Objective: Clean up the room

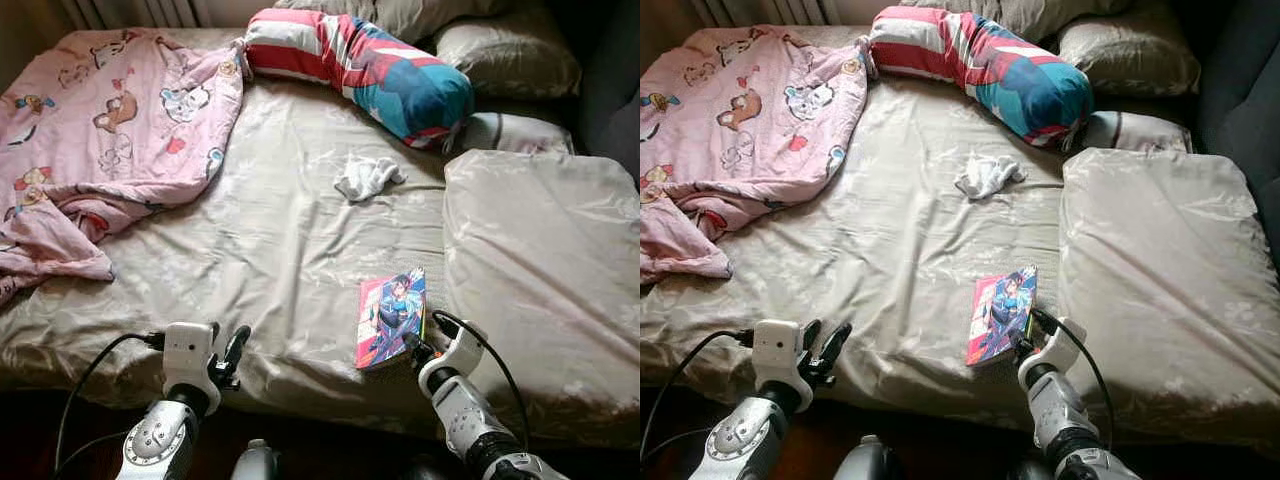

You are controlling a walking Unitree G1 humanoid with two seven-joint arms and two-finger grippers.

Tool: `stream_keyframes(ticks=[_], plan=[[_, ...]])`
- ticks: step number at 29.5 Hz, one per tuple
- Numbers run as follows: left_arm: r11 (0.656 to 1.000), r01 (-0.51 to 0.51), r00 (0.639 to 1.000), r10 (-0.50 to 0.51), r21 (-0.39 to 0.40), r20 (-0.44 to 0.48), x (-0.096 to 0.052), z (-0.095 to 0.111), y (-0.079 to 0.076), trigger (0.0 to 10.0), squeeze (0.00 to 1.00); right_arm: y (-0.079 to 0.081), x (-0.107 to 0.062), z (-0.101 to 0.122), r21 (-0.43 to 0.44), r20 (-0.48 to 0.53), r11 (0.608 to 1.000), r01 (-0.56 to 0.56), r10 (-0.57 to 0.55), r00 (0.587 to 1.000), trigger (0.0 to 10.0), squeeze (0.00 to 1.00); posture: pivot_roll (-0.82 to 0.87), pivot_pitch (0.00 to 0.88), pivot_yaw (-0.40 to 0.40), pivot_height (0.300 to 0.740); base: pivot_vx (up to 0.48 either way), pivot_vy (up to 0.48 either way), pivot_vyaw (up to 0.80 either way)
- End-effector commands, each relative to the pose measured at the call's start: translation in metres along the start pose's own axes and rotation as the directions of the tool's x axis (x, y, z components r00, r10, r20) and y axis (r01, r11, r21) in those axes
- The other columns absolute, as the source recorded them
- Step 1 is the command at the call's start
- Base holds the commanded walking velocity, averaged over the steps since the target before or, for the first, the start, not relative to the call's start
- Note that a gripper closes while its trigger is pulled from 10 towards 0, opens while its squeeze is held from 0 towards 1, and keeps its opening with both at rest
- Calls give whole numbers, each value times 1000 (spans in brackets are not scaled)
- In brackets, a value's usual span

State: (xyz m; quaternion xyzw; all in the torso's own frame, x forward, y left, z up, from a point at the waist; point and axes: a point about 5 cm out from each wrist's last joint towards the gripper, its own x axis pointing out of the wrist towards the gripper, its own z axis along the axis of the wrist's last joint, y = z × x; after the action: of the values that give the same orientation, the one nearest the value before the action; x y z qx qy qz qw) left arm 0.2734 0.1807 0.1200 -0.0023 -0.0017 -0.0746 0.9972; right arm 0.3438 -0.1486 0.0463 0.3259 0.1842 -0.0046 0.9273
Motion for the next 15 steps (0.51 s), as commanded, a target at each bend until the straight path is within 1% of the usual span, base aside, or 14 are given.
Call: stream_keyframes(ticks=[1,3,4,11,15], plan=[[1000,2,1000,-2,6,-29,-2,-4,0,10000,0,-8,-3,-5,-3,-5,999,40,-40,999,10000,1000,184,360,56,656,0,0,0],[1000,3,1000,-3,5,-28,-1,-4,0,10000,0,-10,-3,-1,-21,18,998,58,-58,998,10000,1000,181,359,55,656,0,0,0],[1000,5,1000,-4,6,-28,0,-4,-1,10000,0,-9,-3,1,-38,25,998,53,-52,998,10000,1000,179,358,55,656,0,0,0],[1000,8,1000,-8,3,-23,5,-3,-1,10000,0,-5,0,9,-76,54,996,47,-43,998,10000,1000,166,344,49,656,0,0,0],[1000,11,1000,-11,1,-18,7,-3,-2,10000,0,-3,-1,2,-102,18,994,46,-44,999,10000,1000,160,336,45,656,0,0,0]])
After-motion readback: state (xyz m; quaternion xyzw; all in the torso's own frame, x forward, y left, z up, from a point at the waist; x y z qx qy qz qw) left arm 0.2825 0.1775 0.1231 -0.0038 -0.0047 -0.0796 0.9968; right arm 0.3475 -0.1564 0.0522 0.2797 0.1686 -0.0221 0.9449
